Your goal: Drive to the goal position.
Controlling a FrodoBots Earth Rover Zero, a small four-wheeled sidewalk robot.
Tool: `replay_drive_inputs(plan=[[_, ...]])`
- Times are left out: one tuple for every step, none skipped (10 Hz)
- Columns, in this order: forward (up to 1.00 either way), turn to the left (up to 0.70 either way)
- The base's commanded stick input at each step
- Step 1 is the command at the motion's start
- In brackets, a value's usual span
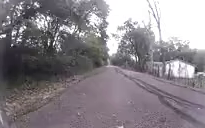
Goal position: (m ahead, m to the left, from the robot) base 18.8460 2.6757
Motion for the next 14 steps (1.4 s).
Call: replay_drive_inputs(plan=[[0.7, 0.0], [0.7, 0.0], [0.7, 0.0], [0.7, 0.0], [0.7, 0.0], [0.7, 0.0], [0.7, 0.0], [0.7, 0.0], [0.7, 0.0], [0.7, 0.0], [0.7, 0.0], [0.7, 0.0], [0.7, 0.0], [0.7, 0.0]])
